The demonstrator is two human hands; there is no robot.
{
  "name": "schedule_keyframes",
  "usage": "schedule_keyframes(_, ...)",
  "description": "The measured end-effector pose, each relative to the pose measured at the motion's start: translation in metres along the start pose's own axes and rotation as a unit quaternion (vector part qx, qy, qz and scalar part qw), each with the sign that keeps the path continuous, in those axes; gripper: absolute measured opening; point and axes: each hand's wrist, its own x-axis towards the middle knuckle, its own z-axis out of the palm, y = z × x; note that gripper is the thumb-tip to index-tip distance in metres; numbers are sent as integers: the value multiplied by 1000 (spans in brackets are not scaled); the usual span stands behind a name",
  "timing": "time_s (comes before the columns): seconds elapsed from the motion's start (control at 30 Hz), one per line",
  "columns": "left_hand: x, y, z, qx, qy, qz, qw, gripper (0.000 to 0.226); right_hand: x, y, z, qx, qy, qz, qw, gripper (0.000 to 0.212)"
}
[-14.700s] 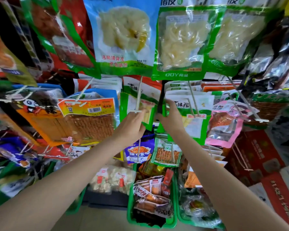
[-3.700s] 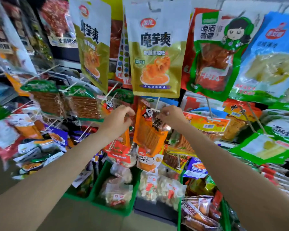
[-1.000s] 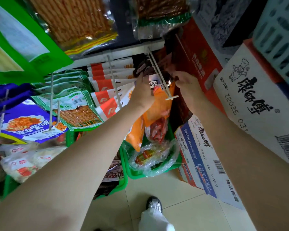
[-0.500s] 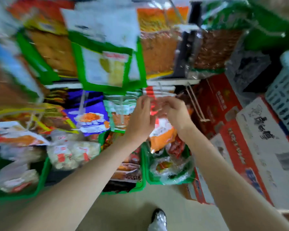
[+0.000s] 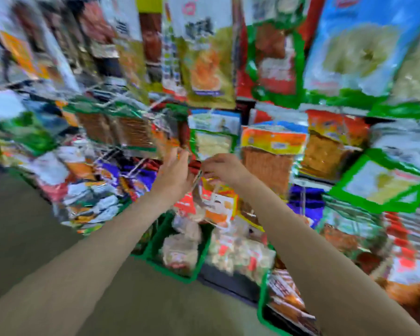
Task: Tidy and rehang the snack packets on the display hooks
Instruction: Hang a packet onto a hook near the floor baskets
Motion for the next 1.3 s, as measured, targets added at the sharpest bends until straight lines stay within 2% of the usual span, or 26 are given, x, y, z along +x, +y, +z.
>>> schedule_keyframes(0.03, 1, -15, -9, -9, -2, -16, 1000, 39, 7, -11, 11, -13, 8, -4, 1000, 10)
schedule_keyframes(0.13, 8, -52, -24, -25, -15, -66, 997, 39, 37, -28, 32, -45, 26, -6, 999, 25)
schedule_keyframes(0.27, 28, -92, -31, -58, -24, -99, 993, 35, 84, -38, 56, -59, -5, 3, 998, 31)
schedule_keyframes(0.37, 48, -119, -34, -58, -36, -110, 992, 32, 126, -40, 70, -32, 33, 26, 999, 56)
schedule_keyframes(0.43, 61, -136, -34, -40, -40, -121, 991, 31, 151, -42, 77, -52, 44, 28, 997, 65)
schedule_keyframes(0.5, 71, -149, -33, -30, -44, -129, 990, 32, 170, -45, 84, -57, 39, 30, 997, 58)
schedule_keyframes(0.6, 79, -161, -35, -7, -42, -117, 992, 34, 177, -52, 93, -52, 48, 29, 997, 37)
schedule_keyframes(0.7, 85, -160, -44, -8, 27, -91, 995, 31, 167, -53, 100, -26, 33, 10, 999, 20)
schedule_keyframes(0.77, 84, -153, -52, -12, 94, -47, 994, 29, 152, -58, 98, 19, 7, -8, 1000, 22)
schedule_keyframes(0.83, 80, -140, -60, 15, 134, 29, 990, 30, 135, -66, 91, 5, -18, -48, 999, 25)
schedule_keyframes(0.93, 69, -107, -64, 14, 160, 91, 983, 38, 97, -75, 73, -33, -33, -72, 996, 13)
schedule_keyframes(1.0, 60, -80, -62, 2, 149, 95, 984, 37, 72, -73, 54, -30, -29, -50, 998, 18)
schedule_keyframes(1.1, 47, -39, -45, -47, 55, 98, 993, 24, 31, -54, 14, -22, -10, 10, 1000, 23)
schedule_keyframes(1.17, 40, -12, -21, -110, -85, 86, 987, 20, 1, -27, -21, -38, 11, 52, 998, 34)
schedule_keyframes(1.23, 35, 18, 11, -163, -249, 82, 951, 10, -31, 7, -62, -43, 28, 96, 994, 38)
schedule_keyframes(1.3, 24, 56, 47, -196, -373, 81, 903, 13, -68, 44, -104, -55, 33, 128, 990, 28)
